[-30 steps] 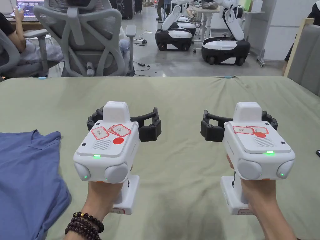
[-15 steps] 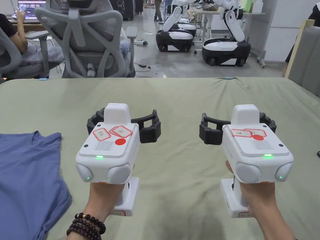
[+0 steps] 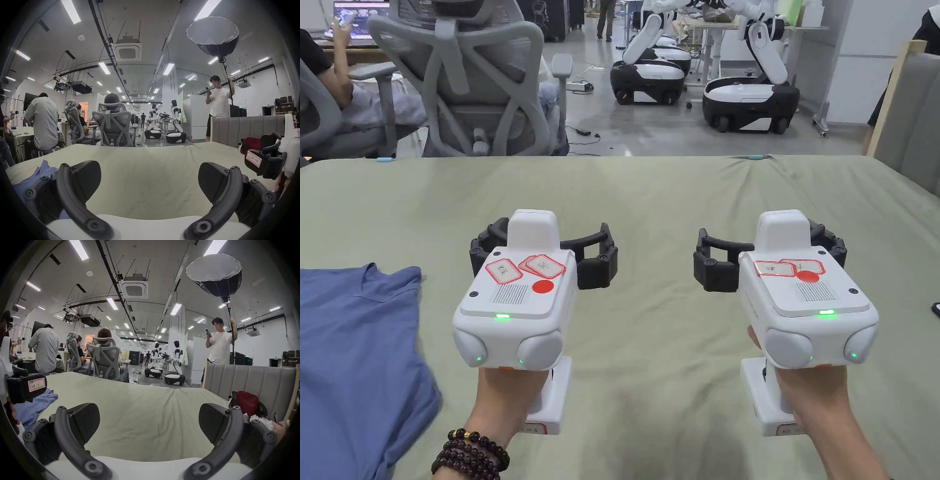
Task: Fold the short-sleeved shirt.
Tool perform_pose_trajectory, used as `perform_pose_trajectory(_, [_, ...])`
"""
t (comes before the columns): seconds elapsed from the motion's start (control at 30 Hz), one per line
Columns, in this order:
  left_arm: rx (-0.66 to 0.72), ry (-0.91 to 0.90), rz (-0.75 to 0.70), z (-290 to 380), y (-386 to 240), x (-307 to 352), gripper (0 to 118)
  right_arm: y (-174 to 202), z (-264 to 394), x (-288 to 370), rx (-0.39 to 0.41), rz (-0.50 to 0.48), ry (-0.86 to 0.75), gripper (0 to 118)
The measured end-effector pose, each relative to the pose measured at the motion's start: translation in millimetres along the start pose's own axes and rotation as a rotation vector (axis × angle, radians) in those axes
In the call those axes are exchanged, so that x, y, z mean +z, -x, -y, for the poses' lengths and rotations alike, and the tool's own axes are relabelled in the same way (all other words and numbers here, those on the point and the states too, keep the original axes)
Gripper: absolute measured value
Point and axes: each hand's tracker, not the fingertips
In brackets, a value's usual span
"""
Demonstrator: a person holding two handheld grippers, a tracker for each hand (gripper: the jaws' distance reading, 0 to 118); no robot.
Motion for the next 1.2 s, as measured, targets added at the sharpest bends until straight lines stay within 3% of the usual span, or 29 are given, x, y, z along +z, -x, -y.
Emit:
perform_pose_trajectory(0.6, [0.004,0.007,-0.006,-0.3,1.4,-1.5,118,-5.4,5.2,-4.9,-0.029,0.021,0.012,118])
perform_pose_trajectory(0.97, [0.007,0.018,-0.019,2.5,1.9,-0.4,115,-5.8,3.9,-0.3,-0.044,-0.013,0.045,117])
perform_pose_trajectory(1.0, [0.011,0.014,-0.008,2.1,2.0,1.0,101,-5.6,3.5,0.5,-0.05,-0.015,0.042,106])
perform_pose_trajectory(1.07, [-0.002,0.0,-0.019,2.4,-0.1,0.9,24,-3.2,3.6,0.1,-0.037,0.012,0.037,35])
perform_pose_trajectory(1.1, [-0.013,0.004,-0.029,2.4,-1.5,-0.7,0,-2.5,5.5,-3.7,-0.024,0.029,0.047,0])
perform_pose_trajectory(1.2, [0.013,0.01,0.021,0.5,-0.1,3.8,0,-5.2,4.5,-3.7,-0.052,0.013,0.051,0])
